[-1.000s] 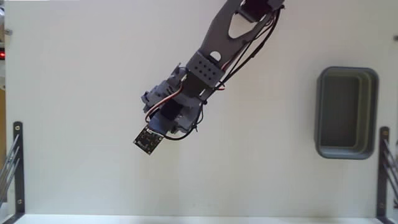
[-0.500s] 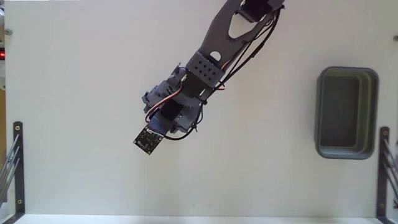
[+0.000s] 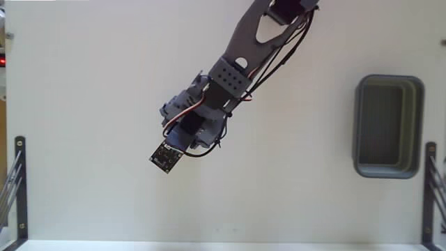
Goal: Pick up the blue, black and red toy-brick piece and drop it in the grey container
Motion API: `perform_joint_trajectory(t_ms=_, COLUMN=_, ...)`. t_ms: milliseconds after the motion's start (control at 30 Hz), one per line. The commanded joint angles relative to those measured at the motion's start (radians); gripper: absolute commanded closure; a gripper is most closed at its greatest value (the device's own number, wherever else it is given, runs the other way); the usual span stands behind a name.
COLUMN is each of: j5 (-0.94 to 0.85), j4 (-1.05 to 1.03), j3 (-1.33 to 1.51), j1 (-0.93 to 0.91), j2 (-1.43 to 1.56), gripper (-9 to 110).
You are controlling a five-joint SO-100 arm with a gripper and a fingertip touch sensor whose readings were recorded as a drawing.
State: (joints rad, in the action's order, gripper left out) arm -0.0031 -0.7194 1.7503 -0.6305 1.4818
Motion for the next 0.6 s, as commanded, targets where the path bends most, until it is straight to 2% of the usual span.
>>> perform_joint_trajectory(t_ms=0, j5=0.003, j4=0.01, j3=0.0, j1=-0.006, j2=0.028, gripper=42)
perform_joint_trajectory(t_ms=567, j5=0.003, j4=0.01, j3=0.0, j1=-0.006, j2=0.028, gripper=47)
